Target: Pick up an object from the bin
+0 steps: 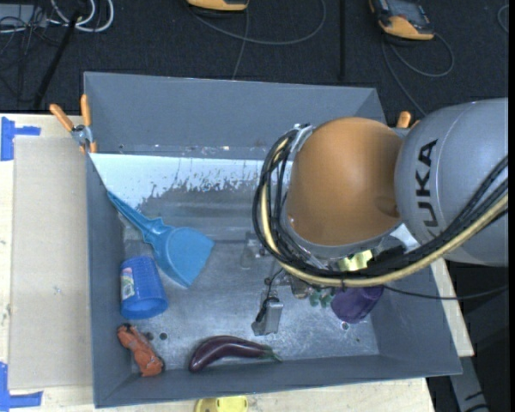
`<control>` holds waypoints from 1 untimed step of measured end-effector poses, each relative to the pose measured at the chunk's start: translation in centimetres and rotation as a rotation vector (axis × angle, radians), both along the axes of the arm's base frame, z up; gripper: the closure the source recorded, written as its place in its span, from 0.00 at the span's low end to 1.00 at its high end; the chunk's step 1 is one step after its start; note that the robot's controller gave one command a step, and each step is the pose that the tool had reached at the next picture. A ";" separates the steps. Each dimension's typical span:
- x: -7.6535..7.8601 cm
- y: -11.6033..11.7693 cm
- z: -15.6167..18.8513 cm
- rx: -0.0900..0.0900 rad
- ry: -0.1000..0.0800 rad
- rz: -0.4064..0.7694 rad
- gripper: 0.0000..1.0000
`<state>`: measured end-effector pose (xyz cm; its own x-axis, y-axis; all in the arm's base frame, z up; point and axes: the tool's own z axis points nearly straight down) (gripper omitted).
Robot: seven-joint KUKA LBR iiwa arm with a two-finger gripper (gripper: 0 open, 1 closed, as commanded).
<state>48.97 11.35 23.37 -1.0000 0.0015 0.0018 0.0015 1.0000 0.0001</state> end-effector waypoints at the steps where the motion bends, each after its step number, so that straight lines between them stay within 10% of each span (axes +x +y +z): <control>1: -0.8 -0.7 -7.3 0.001 -0.005 0.066 0.00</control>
Offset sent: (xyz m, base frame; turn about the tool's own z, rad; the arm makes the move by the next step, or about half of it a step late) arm -0.0181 -0.0117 -0.0737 -0.1284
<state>48.16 10.64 16.06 -0.9979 -0.0639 -0.0033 -0.0639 0.9980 0.0005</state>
